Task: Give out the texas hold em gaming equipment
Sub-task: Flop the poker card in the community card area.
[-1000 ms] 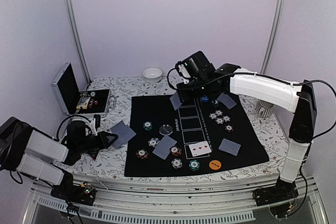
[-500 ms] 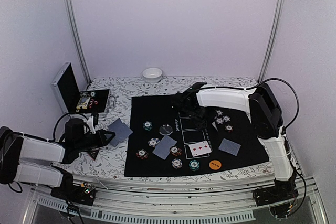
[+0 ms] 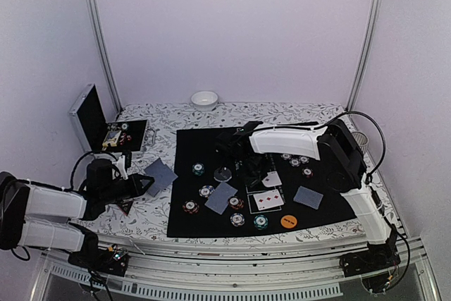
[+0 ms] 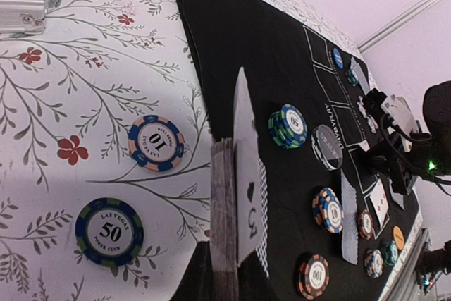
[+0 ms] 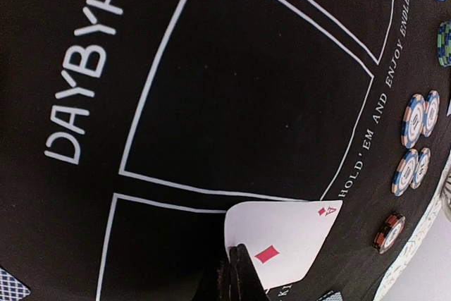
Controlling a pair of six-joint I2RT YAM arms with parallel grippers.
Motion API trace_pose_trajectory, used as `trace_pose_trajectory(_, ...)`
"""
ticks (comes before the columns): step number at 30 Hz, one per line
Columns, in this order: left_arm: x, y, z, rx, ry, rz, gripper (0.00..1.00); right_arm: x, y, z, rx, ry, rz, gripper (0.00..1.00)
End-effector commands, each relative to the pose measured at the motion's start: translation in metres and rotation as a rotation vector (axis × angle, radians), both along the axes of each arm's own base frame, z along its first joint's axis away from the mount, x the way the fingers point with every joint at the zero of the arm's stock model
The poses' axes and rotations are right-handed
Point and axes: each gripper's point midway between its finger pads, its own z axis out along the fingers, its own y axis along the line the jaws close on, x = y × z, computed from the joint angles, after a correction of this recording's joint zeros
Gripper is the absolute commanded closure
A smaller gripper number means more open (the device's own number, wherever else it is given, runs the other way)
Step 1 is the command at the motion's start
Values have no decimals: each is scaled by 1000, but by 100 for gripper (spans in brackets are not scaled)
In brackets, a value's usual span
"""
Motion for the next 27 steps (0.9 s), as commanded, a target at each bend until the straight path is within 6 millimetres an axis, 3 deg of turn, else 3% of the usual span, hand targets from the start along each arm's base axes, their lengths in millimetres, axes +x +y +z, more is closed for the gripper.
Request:
trace_pose_trajectory(1, 3, 2, 6, 7, -25, 6, 100, 5, 33, -8, 146, 25, 17, 98)
trace_pose_trajectory(9, 4, 3, 10, 9, -35, 12, 100, -2, 47, -14, 234, 80, -11, 98)
trace_pose_trajectory(27, 3, 2, 10, 12, -39, 4, 100, -21, 26, -14, 210, 127, -114, 98)
